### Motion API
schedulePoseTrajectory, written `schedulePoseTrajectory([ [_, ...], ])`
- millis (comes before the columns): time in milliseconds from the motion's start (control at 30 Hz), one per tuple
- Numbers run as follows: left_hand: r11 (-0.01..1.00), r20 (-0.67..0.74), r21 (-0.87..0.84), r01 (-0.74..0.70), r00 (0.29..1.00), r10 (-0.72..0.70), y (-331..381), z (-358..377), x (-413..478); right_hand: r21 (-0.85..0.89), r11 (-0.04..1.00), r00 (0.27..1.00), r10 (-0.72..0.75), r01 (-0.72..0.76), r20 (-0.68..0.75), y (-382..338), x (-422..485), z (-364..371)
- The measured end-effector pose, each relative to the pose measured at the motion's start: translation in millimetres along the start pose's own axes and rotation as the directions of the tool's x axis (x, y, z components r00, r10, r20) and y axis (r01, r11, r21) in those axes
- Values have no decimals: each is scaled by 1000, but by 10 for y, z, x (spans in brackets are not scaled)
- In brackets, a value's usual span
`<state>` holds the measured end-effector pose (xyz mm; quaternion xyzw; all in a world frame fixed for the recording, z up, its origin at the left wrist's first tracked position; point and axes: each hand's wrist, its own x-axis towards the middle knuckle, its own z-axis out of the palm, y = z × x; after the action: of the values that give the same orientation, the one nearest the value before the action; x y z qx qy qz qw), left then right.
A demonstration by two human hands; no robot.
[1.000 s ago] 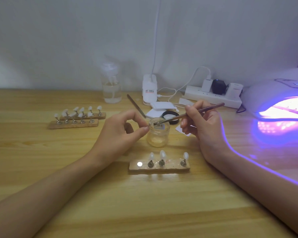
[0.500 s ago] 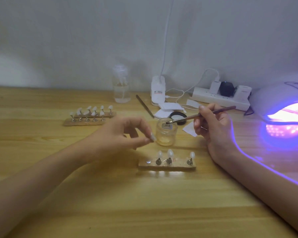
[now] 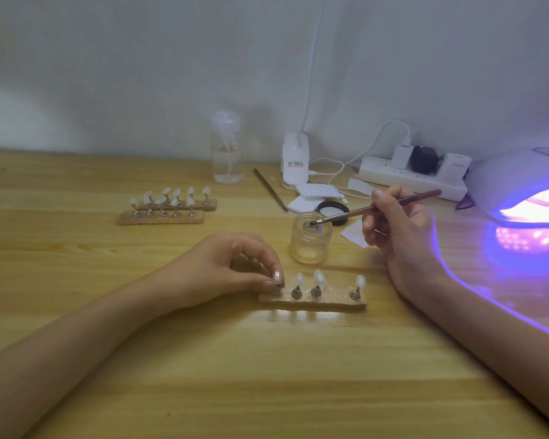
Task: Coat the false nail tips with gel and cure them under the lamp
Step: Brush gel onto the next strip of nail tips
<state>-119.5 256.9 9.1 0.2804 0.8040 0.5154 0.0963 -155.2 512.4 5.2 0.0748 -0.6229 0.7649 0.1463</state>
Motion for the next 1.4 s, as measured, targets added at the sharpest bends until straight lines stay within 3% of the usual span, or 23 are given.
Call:
schedulePoseTrajectory([
  [233, 995, 71, 50, 86, 993, -89, 66, 44, -25, -3, 1000, 1000, -2, 2, 2, -8, -11, 2],
  [400, 976, -99, 213, 45, 995, -25, 70, 234, -43, -51, 998, 999, -45, 46, 14, -25, -31, 21],
  [667, 982, -108, 187, -1, 994, 22, 40, 261, -84, -369, 888, 944, -177, 276, 279, -219, 58, 141],
  [967, 984, -54, 161, -82, 994, 92, 77, 261, -52, -414, 859, 916, -141, 302, 375, -105, 7, 213],
  [1200, 948, -96, 267, -172, 974, 203, 87, 297, -100, -301, 914, 947, -197, 271, 256, -137, 38, 154],
  [1333, 784, -110, 563, -260, 917, 383, 123, 337, -133, -178, 961, 975, -192, 210, 114, -121, 46, 72],
  [1400, 786, -131, 545, -292, 896, 423, 157, 322, -139, -116, 980, 985, -152, 161, 77, -89, 42, 38],
])
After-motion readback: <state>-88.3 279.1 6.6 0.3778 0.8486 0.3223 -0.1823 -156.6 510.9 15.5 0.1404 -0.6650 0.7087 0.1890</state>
